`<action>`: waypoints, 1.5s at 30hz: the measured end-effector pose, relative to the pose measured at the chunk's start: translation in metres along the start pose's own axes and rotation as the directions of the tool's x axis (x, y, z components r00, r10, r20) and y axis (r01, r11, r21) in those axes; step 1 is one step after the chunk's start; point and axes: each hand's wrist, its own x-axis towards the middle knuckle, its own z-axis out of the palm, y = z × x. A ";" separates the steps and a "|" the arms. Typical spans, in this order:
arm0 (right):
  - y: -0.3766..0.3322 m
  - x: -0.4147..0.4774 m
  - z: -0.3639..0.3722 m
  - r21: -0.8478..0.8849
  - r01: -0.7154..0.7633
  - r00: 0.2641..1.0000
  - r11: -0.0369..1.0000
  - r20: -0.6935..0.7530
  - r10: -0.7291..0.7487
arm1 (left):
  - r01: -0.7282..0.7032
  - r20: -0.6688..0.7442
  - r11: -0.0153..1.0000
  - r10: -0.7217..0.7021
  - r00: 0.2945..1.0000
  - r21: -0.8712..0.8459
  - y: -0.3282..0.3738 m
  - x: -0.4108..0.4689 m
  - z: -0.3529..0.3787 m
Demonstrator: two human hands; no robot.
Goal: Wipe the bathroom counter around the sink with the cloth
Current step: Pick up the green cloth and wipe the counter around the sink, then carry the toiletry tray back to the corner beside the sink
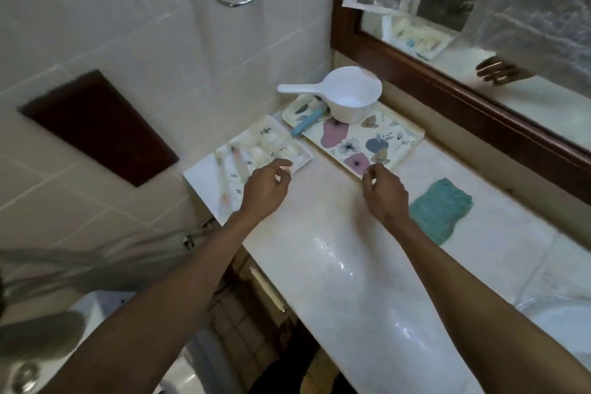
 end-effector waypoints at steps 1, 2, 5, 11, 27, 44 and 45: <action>-0.016 0.007 0.011 0.017 0.020 0.999 1.000 0.041 -0.020 | 0.048 -0.058 0.999 -0.049 0.997 -0.016 -0.015 0.001 -0.014; -0.030 0.013 0.022 0.043 0.033 0.996 0.999 0.081 -0.036 | 0.103 -0.112 0.994 -0.106 0.988 -0.033 -0.032 0.001 -0.026; -0.064 0.031 0.057 0.067 0.083 0.970 0.994 0.224 -0.096 | 0.246 -0.267 0.963 -0.267 0.926 -0.107 -0.074 -0.002 -0.050; -0.099 0.063 0.111 0.039 0.052 0.934 0.998 0.351 -0.062 | 0.500 -0.274 0.829 -0.557 0.784 -0.251 -0.128 -0.001 -0.064; -0.093 0.047 0.121 -0.034 -0.078 0.908 0.996 0.411 0.085 | 0.502 -0.028 0.605 -0.655 0.755 -0.618 -0.172 0.008 -0.054; 0.019 -0.104 -0.032 0.143 -0.186 0.967 0.972 0.201 0.155 | 0.353 0.095 0.754 -0.364 0.927 -0.553 -0.041 -0.087 -0.006; 0.029 -0.118 -0.046 0.149 -0.188 0.971 0.971 0.176 0.161 | 0.336 0.102 0.770 -0.336 0.936 -0.543 -0.026 -0.095 0.001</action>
